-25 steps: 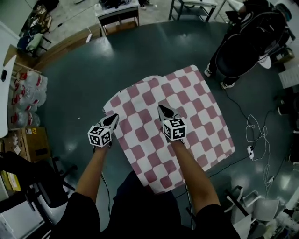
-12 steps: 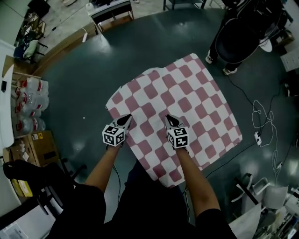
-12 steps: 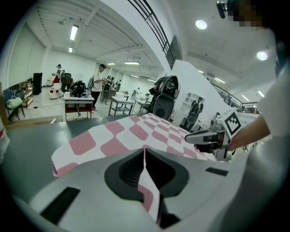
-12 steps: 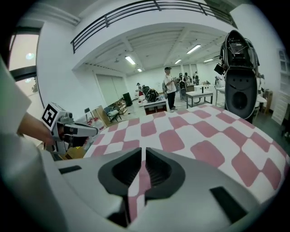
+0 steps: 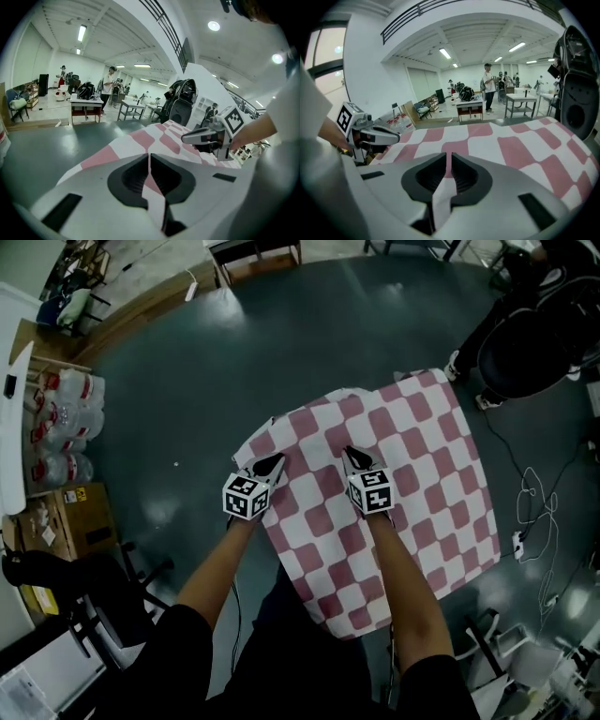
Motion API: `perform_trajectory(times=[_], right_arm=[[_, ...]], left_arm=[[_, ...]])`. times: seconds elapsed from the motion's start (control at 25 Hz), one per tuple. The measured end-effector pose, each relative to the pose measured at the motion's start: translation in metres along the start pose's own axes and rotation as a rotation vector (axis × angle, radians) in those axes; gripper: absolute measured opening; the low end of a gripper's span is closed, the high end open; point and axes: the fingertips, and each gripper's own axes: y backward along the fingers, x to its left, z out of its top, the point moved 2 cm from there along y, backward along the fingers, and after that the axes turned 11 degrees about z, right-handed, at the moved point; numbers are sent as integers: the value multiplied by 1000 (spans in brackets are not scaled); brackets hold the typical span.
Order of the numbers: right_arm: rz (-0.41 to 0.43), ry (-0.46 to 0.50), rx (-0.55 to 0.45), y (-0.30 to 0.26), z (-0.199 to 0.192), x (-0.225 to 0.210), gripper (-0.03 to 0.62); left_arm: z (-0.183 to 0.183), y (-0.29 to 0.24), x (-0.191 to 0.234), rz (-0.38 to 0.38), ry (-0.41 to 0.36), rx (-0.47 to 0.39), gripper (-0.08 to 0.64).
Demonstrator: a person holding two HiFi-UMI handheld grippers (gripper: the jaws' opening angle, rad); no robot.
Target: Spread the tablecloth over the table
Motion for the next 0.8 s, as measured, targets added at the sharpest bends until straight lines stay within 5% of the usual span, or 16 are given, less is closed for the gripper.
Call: perform_trajectory(times=[0.2,0.32,0.44,0.6,0.8], right_arm=[[38,70,128,-39,0,-18,34],[-2,56,100,-46,14,-32,28],[-13,-58,0,-38,22,-38,28],[-6,-101,-164,24,24,-26,28],[4,-50,-261,155,-24,12,28]], left_arm=[[-4,-15,9,15,-40,65,21],[1,-17,15,17,-8,67,21],[-4,-10,13,0,44,67,21],[-4,29,-20,-43,125,-15,21],[-19,110,-110,27,126,-166,21]])
